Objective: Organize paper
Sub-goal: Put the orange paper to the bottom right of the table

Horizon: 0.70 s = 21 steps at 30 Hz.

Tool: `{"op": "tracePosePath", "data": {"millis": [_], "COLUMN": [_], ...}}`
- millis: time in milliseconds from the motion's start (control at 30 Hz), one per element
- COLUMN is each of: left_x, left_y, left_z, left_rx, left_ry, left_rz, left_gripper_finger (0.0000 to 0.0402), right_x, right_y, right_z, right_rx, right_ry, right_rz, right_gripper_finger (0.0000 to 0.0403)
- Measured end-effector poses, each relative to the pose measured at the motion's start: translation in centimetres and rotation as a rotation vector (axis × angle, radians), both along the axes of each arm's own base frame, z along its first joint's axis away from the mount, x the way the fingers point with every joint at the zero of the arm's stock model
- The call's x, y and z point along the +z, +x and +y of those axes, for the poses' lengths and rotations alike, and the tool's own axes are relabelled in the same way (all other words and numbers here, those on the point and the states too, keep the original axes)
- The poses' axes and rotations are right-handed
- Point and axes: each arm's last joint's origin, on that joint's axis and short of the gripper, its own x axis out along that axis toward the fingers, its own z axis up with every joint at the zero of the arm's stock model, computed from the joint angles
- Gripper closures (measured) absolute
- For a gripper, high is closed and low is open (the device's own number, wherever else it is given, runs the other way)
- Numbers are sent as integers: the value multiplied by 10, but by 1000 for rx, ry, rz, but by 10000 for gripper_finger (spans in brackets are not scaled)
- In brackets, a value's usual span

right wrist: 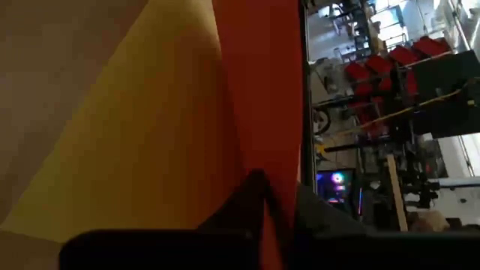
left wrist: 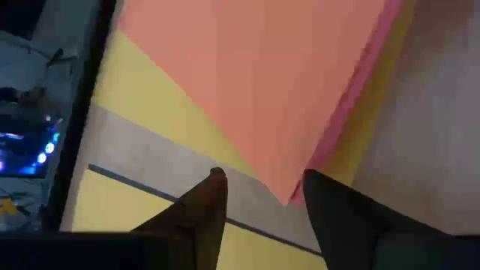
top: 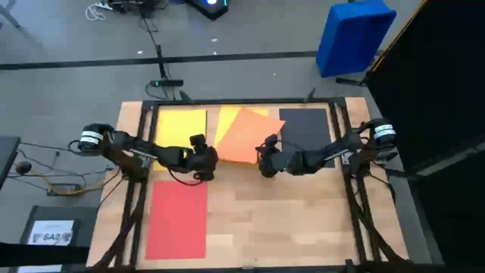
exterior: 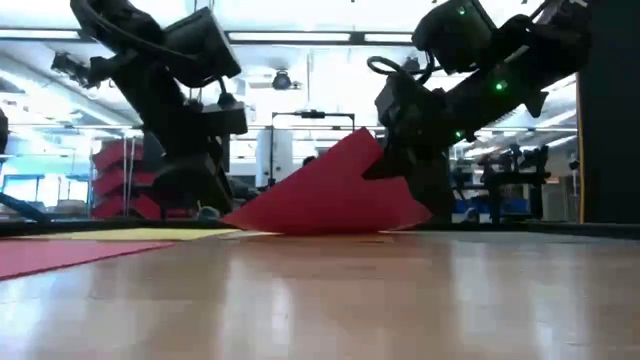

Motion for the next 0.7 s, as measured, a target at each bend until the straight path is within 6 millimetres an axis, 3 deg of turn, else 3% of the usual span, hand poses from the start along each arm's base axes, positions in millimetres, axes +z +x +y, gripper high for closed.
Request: {"op": "tracePosePath", "data": {"millis": [700], "left_x": [-2], "left_y": [-4], "left_z": [0], "left_rx": [-13], "left_ry": [12], "left_rz": [60], "left_gripper_finger": [243], "right_x": [0], "right_y": [0], "right_z": [0], "right_rx": [0], "right_ry": [0], "right_rz": [0], "right_gripper_finger": [403]}}
